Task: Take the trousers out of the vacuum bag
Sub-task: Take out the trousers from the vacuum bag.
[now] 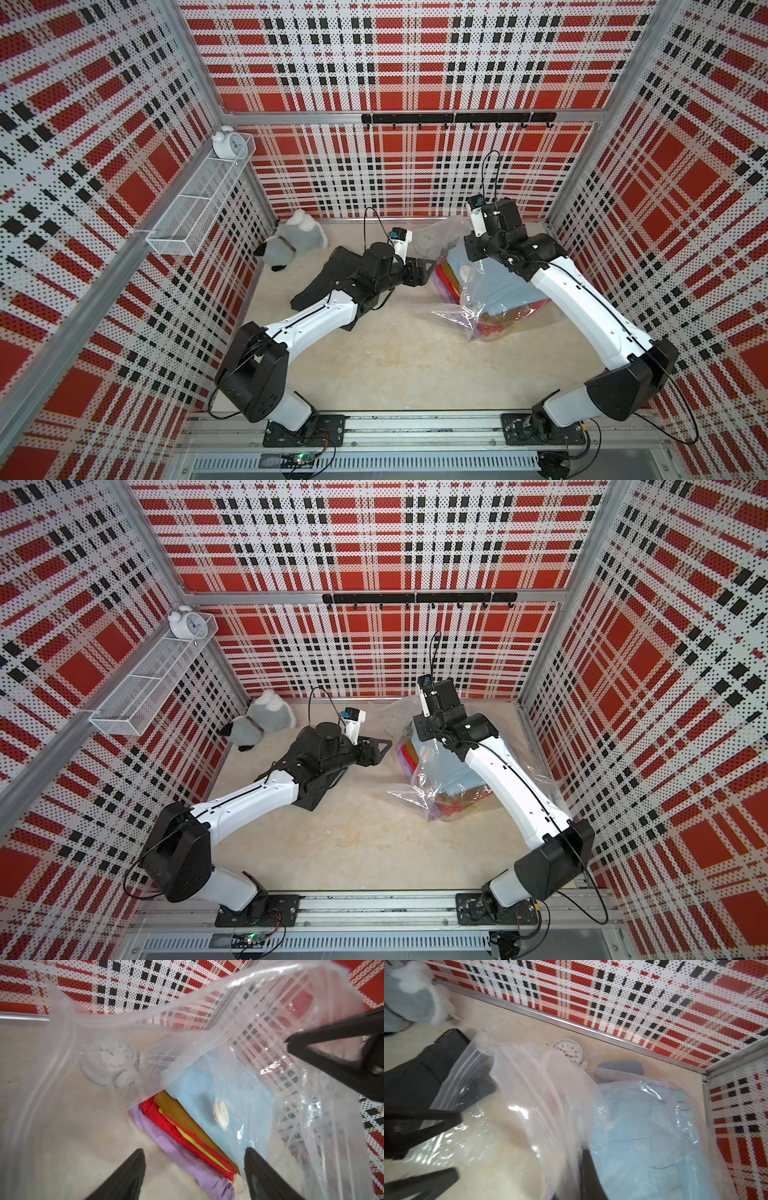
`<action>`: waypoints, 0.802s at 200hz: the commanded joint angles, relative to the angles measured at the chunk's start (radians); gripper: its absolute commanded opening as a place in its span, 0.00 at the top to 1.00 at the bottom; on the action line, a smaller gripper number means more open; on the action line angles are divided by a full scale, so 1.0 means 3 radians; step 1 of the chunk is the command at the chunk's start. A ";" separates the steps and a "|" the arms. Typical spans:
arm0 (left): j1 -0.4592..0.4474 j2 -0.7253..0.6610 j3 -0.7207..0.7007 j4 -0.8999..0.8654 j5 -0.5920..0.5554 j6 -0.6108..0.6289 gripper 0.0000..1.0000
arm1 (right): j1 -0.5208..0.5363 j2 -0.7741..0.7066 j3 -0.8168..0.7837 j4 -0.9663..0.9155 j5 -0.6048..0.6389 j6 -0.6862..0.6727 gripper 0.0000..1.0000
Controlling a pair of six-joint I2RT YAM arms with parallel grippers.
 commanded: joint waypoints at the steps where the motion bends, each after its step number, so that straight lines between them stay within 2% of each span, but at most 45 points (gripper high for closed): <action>1: -0.0049 0.0141 -0.0033 0.0334 0.0070 -0.0208 0.23 | 0.0033 -0.0262 -0.0013 0.0152 -0.0512 -0.0042 1.00; 30: -0.0074 0.0327 -0.0079 0.0560 0.0168 -0.0382 0.24 | 0.0042 -0.0309 0.0050 0.0046 -0.0642 -0.0066 1.00; 82: -0.0141 0.0752 0.0134 0.0699 0.0289 -0.0545 0.25 | 0.0111 -0.0320 0.0176 -0.0092 -0.0903 -0.0162 1.00; 160: -0.0266 0.1274 0.0412 0.0929 0.0484 -0.0862 0.27 | 0.0139 -0.0440 0.0133 -0.0072 -0.0876 -0.0281 1.00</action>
